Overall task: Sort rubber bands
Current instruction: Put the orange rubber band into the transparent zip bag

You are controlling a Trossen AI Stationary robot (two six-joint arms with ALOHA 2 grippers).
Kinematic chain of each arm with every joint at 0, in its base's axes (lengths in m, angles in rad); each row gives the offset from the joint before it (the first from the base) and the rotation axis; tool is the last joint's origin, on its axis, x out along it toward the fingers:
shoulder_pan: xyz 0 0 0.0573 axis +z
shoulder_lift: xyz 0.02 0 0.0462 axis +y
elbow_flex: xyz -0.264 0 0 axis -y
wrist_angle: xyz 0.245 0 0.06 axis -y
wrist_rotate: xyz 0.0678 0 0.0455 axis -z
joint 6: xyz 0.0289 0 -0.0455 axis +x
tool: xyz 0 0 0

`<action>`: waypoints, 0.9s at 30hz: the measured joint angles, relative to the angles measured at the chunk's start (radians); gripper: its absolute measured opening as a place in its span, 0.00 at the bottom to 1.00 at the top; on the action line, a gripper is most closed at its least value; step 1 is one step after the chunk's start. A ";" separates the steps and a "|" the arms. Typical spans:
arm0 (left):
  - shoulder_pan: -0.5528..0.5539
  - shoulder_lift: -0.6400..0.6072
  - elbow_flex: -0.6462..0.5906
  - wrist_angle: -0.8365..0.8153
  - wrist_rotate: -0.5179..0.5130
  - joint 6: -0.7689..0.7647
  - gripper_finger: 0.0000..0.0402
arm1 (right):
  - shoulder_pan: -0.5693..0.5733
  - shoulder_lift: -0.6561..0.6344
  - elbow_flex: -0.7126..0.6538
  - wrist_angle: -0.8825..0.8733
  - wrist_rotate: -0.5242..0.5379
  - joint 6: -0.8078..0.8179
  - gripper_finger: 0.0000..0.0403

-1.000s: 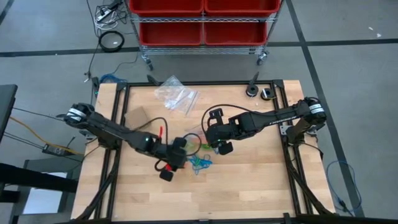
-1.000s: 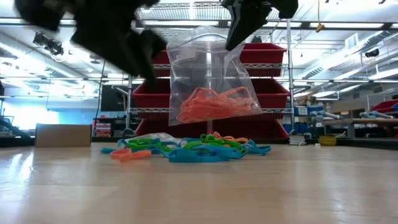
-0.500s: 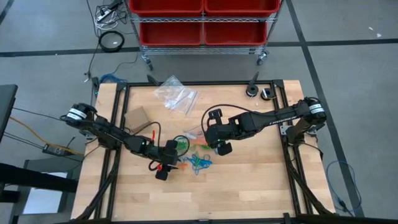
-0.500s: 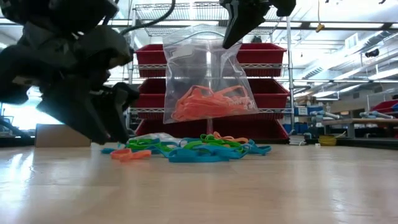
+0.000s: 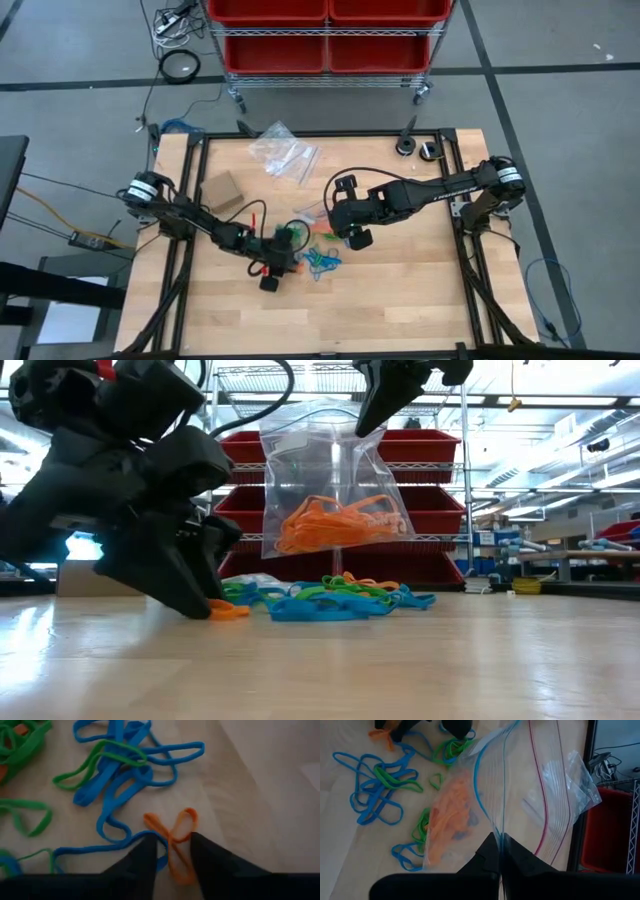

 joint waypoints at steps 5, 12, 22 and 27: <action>-0.003 -0.022 -0.002 -0.003 0.005 0.023 0.03 | -0.003 0.000 0.000 0.003 -0.003 -0.003 0.00; -0.021 -0.102 0.019 -0.080 -0.039 0.062 0.01 | -0.003 0.000 0.000 0.003 -0.006 -0.001 0.00; -0.024 -0.316 0.116 -0.207 -0.044 0.105 0.01 | -0.005 0.000 0.000 0.004 -0.021 -0.001 0.00; -0.024 -0.382 0.147 -0.255 -0.029 0.106 0.01 | -0.006 0.000 0.000 0.006 -0.021 -0.005 0.00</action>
